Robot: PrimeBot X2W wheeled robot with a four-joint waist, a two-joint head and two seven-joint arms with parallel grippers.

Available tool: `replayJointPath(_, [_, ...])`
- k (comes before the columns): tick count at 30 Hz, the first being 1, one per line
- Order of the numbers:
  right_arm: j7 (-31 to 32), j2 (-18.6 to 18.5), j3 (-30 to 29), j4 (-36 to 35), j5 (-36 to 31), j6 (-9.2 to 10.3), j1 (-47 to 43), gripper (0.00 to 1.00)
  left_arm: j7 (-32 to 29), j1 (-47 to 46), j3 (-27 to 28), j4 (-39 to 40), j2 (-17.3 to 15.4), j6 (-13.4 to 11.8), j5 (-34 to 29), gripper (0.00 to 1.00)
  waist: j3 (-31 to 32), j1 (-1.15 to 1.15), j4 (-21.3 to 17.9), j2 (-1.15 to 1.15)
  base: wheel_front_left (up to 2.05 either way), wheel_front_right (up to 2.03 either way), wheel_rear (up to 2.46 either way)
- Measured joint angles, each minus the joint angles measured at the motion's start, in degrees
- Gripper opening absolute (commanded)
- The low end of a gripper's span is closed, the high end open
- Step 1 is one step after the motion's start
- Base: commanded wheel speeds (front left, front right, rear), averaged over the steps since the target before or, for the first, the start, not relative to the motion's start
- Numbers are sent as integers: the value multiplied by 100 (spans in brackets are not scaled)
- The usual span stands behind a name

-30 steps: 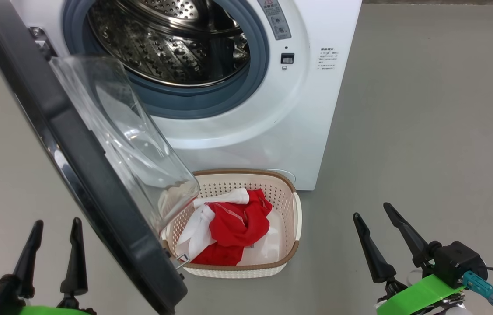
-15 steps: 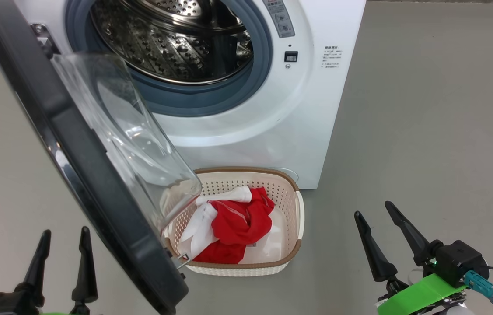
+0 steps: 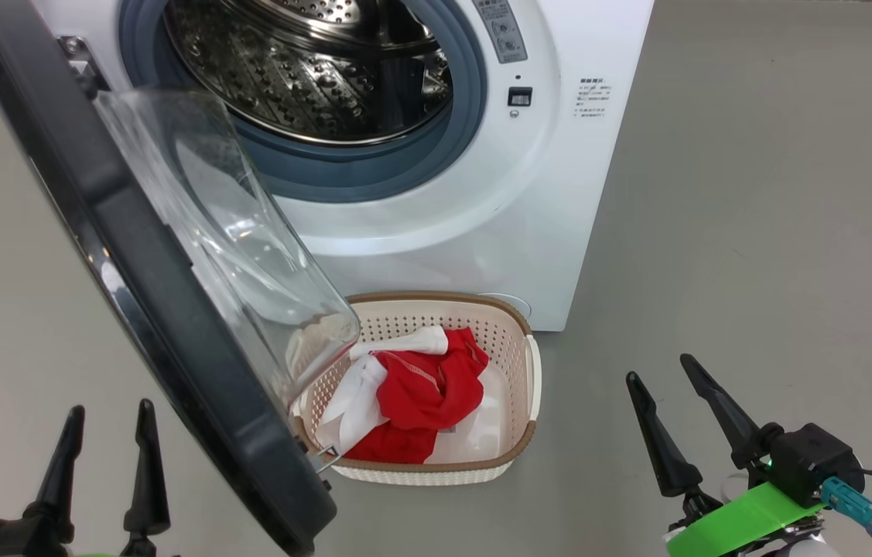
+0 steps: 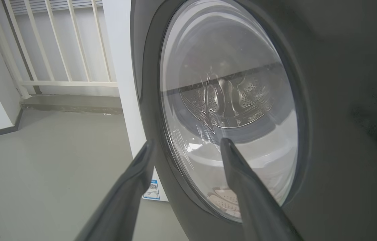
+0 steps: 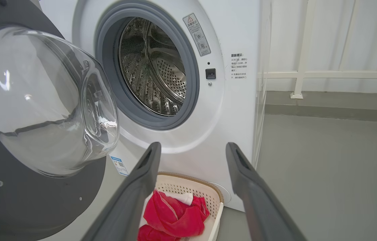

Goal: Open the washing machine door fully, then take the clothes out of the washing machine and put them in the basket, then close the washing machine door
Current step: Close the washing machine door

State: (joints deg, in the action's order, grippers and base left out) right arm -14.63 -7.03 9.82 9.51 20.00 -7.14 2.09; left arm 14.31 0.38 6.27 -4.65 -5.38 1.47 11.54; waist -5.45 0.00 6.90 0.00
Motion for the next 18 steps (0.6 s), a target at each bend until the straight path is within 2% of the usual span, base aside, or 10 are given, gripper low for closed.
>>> replayJointPath(17, [0, -5, 8, 0, 0, 0, 58, 100, 1, 0, 108, -37, 141, 162, -110, 100, 15, 0, -28, 0, 0, 0, 0])
replayJointPath(18, [0, -9, 8, 0, 0, 0, 58, 100, 1, 0, 99, -67, 146, 168, -107, 92, 19, 0, -27, 0, 0, 0, 0])
